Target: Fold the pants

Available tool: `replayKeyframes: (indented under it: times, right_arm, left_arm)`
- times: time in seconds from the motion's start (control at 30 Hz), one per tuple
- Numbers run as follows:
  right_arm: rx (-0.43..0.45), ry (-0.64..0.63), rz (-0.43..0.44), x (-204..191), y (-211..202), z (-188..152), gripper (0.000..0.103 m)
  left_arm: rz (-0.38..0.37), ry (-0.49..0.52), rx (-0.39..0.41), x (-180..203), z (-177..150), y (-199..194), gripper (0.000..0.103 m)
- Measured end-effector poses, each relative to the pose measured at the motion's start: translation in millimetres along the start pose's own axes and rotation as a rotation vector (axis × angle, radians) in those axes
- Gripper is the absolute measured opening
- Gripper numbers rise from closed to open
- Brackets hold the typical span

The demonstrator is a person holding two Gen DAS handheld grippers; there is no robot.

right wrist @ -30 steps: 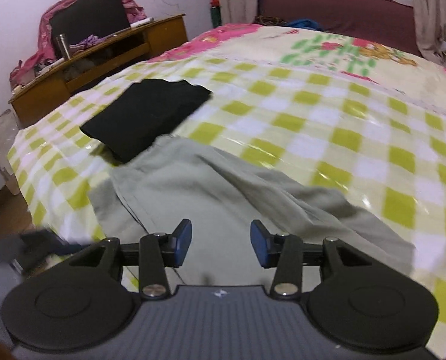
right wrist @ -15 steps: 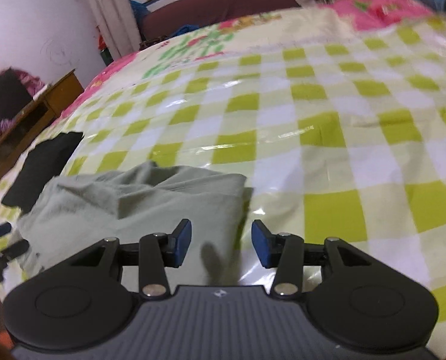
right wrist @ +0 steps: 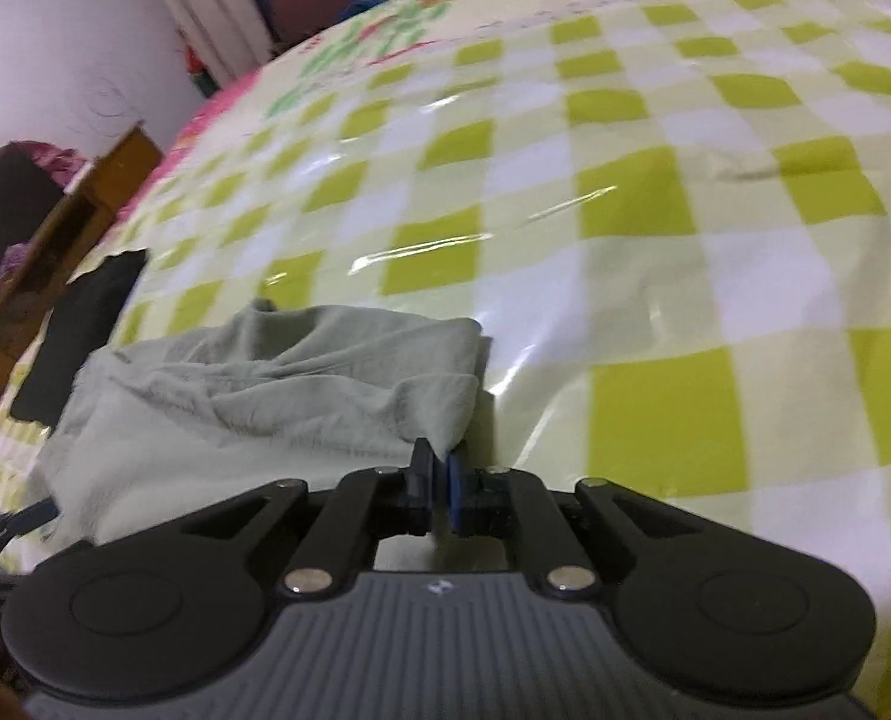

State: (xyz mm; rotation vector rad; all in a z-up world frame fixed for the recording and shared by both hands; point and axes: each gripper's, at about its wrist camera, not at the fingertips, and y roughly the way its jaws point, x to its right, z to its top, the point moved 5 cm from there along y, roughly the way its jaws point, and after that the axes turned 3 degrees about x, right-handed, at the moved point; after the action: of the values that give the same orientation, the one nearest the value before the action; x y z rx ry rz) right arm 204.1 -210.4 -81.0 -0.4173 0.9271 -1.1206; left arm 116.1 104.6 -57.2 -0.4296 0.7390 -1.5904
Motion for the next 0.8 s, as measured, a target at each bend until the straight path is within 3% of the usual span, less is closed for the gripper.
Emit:
replayKeyframes:
  times: [0.13,0.2,0.27,0.3,0.37,0.43,0.53,0.63,0.8]
  right_arm:
    - [-0.007,-0.169,-0.091,-12.3,-12.2,10.0,0.020]
    - [0.041,-0.265,-0.172,-17.4,-26.4,20.0,0.020]
    - [0.091,-0.319,-0.180,-26.0,-41.2,31.7,0.021]
    - [0.101,-0.319,-0.136,-31.9,-44.6,37.1,0.022]
    - [0.083,-0.311,0.001,-48.8,-37.8,46.1,0.039]
    - [0.049,-0.307,0.101,-66.4,-14.9,52.8,0.045]
    - [-0.006,-0.308,0.159,-79.6,33.5,62.8,0.045]
    - [-0.122,-0.250,0.226,-75.1,74.9,66.8,0.045]
    - [-0.265,-0.266,0.378,-87.4,74.4,52.3,0.045]
  left_arm:
    - [-0.020,0.098,0.072,11.1,16.9,-22.1,0.095]
    - [-0.023,0.130,0.109,11.6,27.7,-27.4,0.095]
    - [-0.021,0.132,0.142,7.4,38.1,-24.5,0.095]
    - [-0.018,0.126,0.152,4.0,42.2,-19.2,0.095]
    - [-0.011,0.106,0.149,-1.7,47.7,-6.0,0.095]
    - [-0.006,0.094,0.135,-5.2,47.6,8.0,0.095]
    - [-0.005,0.096,0.097,-4.8,37.0,21.3,0.095]
    - [-0.026,0.106,0.068,-0.9,23.4,26.0,0.095]
    - [-0.053,0.079,0.066,-4.4,18.9,27.9,0.095]
